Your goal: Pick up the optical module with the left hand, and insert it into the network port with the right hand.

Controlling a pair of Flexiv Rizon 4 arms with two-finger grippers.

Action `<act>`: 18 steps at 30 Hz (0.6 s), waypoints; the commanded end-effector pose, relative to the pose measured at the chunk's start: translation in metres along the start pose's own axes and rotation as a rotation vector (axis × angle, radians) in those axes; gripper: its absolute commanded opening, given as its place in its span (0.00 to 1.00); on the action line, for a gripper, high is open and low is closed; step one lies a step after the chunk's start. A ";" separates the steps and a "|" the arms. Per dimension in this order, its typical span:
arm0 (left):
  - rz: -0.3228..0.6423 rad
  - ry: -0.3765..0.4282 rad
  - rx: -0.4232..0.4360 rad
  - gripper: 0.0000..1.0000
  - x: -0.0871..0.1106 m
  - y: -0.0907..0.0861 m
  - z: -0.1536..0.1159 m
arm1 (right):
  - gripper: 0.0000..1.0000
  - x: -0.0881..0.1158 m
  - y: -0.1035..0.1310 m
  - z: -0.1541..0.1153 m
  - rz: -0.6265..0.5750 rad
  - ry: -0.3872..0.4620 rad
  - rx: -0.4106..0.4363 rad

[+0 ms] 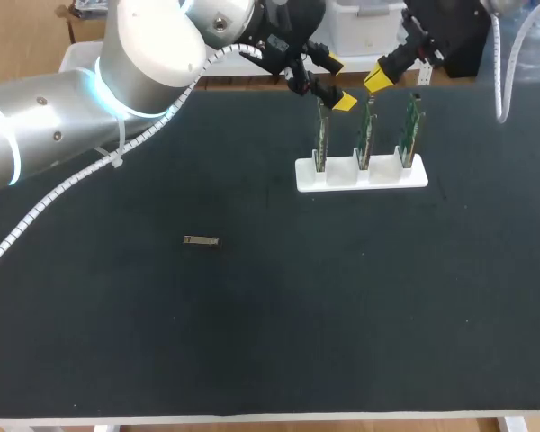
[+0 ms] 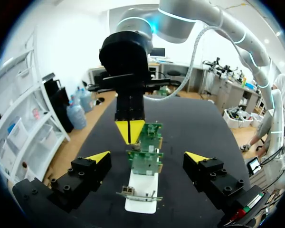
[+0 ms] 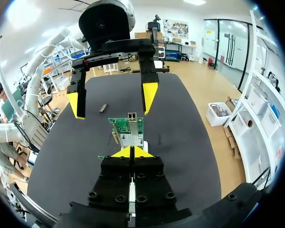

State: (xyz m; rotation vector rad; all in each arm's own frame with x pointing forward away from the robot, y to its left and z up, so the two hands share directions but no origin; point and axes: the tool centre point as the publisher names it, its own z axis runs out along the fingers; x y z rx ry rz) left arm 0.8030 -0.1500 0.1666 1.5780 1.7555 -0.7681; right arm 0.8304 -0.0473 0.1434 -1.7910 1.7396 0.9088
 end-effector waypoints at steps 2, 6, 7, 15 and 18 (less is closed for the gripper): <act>-0.002 0.005 0.002 1.00 -0.001 0.001 0.000 | 0.00 0.001 -0.008 0.000 0.002 0.004 -0.375; -0.002 0.005 0.002 1.00 -0.001 0.001 0.000 | 0.00 0.002 -0.008 0.000 0.005 0.012 -0.378; -0.002 0.005 0.002 1.00 -0.001 0.001 0.000 | 0.00 0.002 -0.008 0.000 0.005 0.013 -0.379; -0.002 0.005 0.002 1.00 -0.001 0.001 0.000 | 0.00 0.002 -0.008 0.001 0.005 0.017 -0.380; -0.002 0.005 0.002 1.00 -0.001 0.001 0.000 | 0.00 0.001 -0.009 0.001 0.005 0.019 -0.379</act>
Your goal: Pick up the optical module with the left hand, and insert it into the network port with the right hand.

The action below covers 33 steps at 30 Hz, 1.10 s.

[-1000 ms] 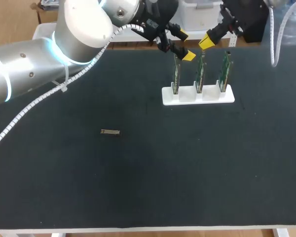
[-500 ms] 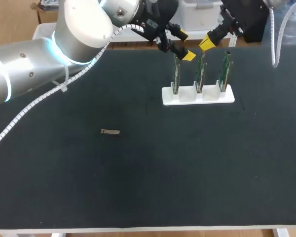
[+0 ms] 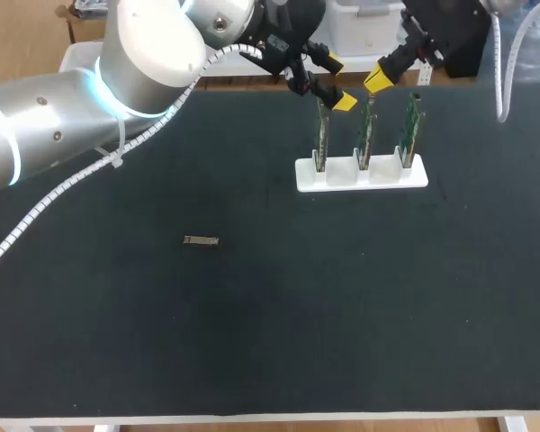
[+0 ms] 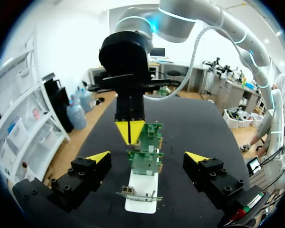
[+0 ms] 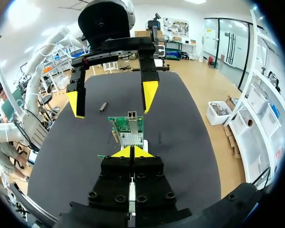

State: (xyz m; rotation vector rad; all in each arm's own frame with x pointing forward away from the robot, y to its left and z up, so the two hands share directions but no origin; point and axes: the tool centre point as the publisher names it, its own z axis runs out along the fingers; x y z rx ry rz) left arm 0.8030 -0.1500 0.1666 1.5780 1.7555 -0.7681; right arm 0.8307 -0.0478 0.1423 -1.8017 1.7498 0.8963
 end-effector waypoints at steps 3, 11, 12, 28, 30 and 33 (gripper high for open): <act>-0.002 0.005 0.002 1.00 -0.001 0.001 0.000 | 0.00 0.001 -0.009 0.001 0.003 0.006 -0.381; -0.002 0.005 0.002 1.00 -0.001 0.001 0.000 | 0.00 0.002 -0.008 0.003 0.007 0.009 -0.387; -0.002 0.005 0.002 1.00 -0.001 0.001 0.000 | 0.00 0.002 -0.008 0.003 0.008 0.009 -0.388; -0.002 0.005 0.002 1.00 -0.001 0.001 0.000 | 0.00 0.006 -0.004 0.006 0.020 0.016 -0.395; -0.002 0.005 0.002 1.00 -0.001 0.001 0.000 | 0.00 0.006 -0.004 0.007 0.020 0.017 -0.397; -0.002 0.005 0.002 1.00 -0.001 0.001 0.000 | 0.00 0.007 -0.003 0.007 0.022 0.018 -0.397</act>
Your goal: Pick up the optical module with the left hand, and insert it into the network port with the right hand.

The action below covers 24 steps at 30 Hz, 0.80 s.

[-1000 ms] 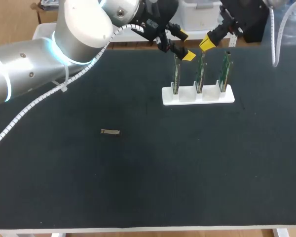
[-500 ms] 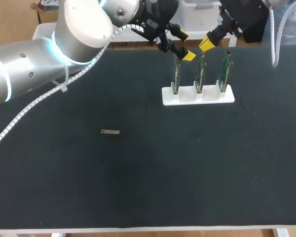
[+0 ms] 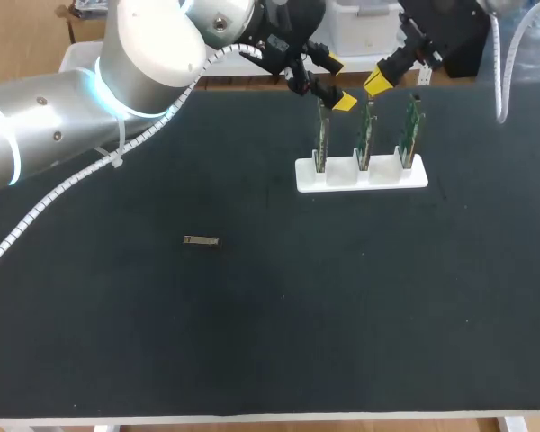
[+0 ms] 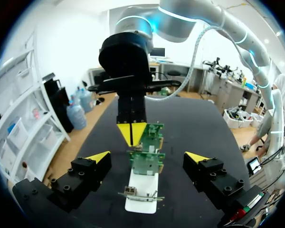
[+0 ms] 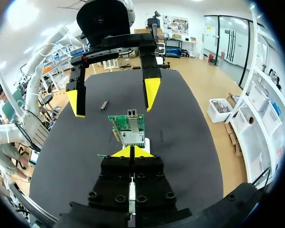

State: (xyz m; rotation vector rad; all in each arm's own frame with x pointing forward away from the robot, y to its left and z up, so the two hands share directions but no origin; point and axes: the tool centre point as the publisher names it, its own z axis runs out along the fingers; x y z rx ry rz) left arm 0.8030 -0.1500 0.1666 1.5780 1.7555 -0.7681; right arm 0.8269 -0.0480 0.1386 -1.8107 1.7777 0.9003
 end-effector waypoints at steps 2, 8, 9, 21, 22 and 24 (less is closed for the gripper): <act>-0.002 0.005 0.002 1.00 -0.001 0.001 0.000 | 0.00 0.003 -0.007 0.004 0.003 0.003 -0.386; -0.002 0.005 0.002 1.00 -0.001 0.001 0.000 | 0.00 0.004 -0.007 0.005 0.007 0.006 -0.386; -0.002 0.005 0.002 1.00 -0.001 0.001 0.000 | 0.00 0.004 -0.007 0.005 0.007 0.006 -0.387; -0.002 0.005 0.002 1.00 -0.001 0.001 0.000 | 0.00 -0.001 -0.011 -0.002 -0.004 -0.007 -0.368; -0.002 0.005 0.002 1.00 -0.001 0.001 0.000 | 0.00 -0.001 -0.012 -0.004 -0.004 -0.009 -0.366; -0.002 0.005 0.002 1.00 -0.001 0.001 0.000 | 0.00 -0.003 -0.013 -0.007 -0.008 -0.014 -0.359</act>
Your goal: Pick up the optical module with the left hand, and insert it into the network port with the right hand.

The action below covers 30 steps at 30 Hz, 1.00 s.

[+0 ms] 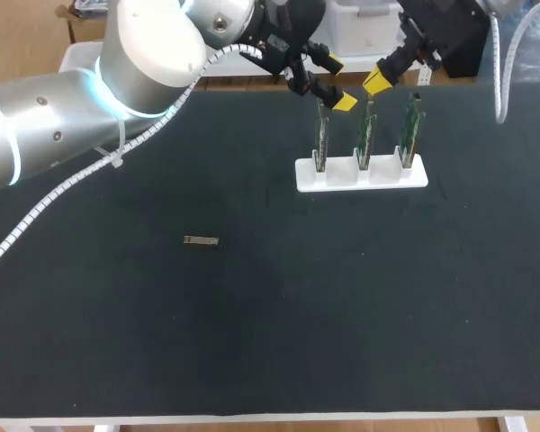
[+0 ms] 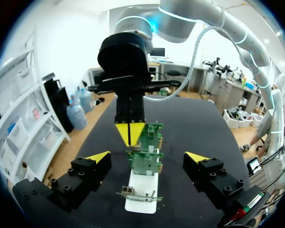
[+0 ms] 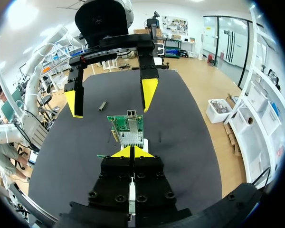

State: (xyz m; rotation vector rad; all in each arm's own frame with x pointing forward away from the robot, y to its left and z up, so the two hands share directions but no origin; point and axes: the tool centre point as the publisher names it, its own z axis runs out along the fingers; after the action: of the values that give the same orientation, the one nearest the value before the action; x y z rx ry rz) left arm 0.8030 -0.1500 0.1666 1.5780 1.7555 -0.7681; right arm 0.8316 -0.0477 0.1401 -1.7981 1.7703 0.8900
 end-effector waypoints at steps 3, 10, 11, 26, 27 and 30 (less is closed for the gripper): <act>-0.002 0.005 0.002 1.00 -0.001 0.001 0.000 | 0.00 -0.004 -0.010 -0.011 -0.011 -0.013 -0.366; -0.002 0.005 0.002 1.00 -0.001 0.001 0.000 | 0.00 -0.009 -0.011 -0.026 -0.023 -0.038 -0.348; -0.002 0.005 0.002 1.00 -0.001 0.001 0.000 | 0.00 -0.009 -0.011 -0.028 -0.027 -0.040 -0.345; -0.002 0.005 0.002 1.00 -0.001 0.001 0.000 | 0.00 -0.001 0.000 -0.063 -0.043 -0.058 -0.290; -0.002 0.005 0.002 1.00 -0.001 0.001 0.000 | 0.00 -0.001 0.000 -0.064 -0.043 -0.059 -0.288; -0.002 0.005 0.002 1.00 -0.001 0.001 0.000 | 0.00 0.002 0.002 -0.068 -0.043 -0.062 -0.280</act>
State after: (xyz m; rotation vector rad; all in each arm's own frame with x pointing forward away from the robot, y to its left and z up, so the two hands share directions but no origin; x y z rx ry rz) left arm 0.8030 -0.1500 0.1666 1.5780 1.7555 -0.7682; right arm 0.8317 -0.0932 0.1838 -1.7630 1.7007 0.9005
